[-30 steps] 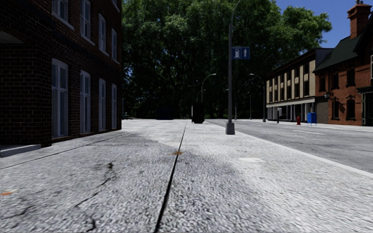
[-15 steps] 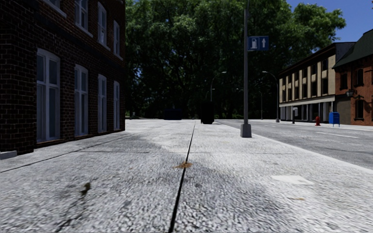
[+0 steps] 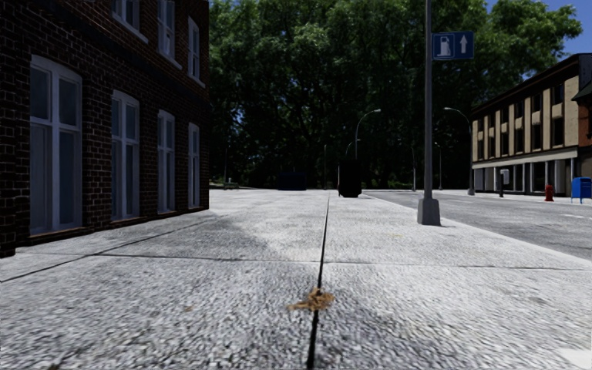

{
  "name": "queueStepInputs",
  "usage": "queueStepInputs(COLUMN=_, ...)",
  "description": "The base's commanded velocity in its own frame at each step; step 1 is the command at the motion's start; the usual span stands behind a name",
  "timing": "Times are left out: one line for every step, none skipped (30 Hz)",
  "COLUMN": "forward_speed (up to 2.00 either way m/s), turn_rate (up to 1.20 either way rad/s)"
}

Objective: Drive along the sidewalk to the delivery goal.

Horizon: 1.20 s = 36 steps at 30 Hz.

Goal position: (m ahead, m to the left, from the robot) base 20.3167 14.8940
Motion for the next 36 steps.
queueStepInputs(forward_speed=2.0, turn_rate=0.26)
queueStepInputs(forward_speed=2.0, turn_rate=0.26)
queueStepInputs(forward_speed=2.0, turn_rate=0.26)
queueStepInputs(forward_speed=2.0, turn_rate=0.26)
queueStepInputs(forward_speed=2.0, turn_rate=0.26)
queueStepInputs(forward_speed=2.0, turn_rate=0.26)
queueStepInputs(forward_speed=2.0, turn_rate=0.26)
queueStepInputs(forward_speed=2.0, turn_rate=0.26)
queueStepInputs(forward_speed=2.0, turn_rate=0.26)
queueStepInputs(forward_speed=2.0, turn_rate=0.26)
queueStepInputs(forward_speed=2.0, turn_rate=0.26)
queueStepInputs(forward_speed=2.0, turn_rate=0.26)
queueStepInputs(forward_speed=2.0, turn_rate=0.26)
queueStepInputs(forward_speed=2.0, turn_rate=0.26)
queueStepInputs(forward_speed=2.0, turn_rate=0.26)
queueStepInputs(forward_speed=2.0, turn_rate=0.26)
queueStepInputs(forward_speed=2.0, turn_rate=0.27)
queueStepInputs(forward_speed=2.0, turn_rate=0.27)
queueStepInputs(forward_speed=2.0, turn_rate=0.27)
queueStepInputs(forward_speed=2.0, turn_rate=0.27)
queueStepInputs(forward_speed=2.0, turn_rate=0.28)
queueStepInputs(forward_speed=2.0, turn_rate=0.28)
queueStepInputs(forward_speed=2.0, turn_rate=0.28)
queueStepInputs(forward_speed=2.0, turn_rate=0.28)
queueStepInputs(forward_speed=2.0, turn_rate=0.28)
queueStepInputs(forward_speed=2.0, turn_rate=0.28)
queueStepInputs(forward_speed=2.0, turn_rate=0.28)
queueStepInputs(forward_speed=2.0, turn_rate=0.28)
queueStepInputs(forward_speed=2.0, turn_rate=0.28)
queueStepInputs(forward_speed=2.0, turn_rate=0.28)
queueStepInputs(forward_speed=2.0, turn_rate=0.28)
queueStepInputs(forward_speed=2.0, turn_rate=0.28)
queueStepInputs(forward_speed=2.0, turn_rate=0.28)
queueStepInputs(forward_speed=2.0, turn_rate=0.28)
queueStepInputs(forward_speed=2.0, turn_rate=0.25)
queueStepInputs(forward_speed=2.0, turn_rate=0.0)
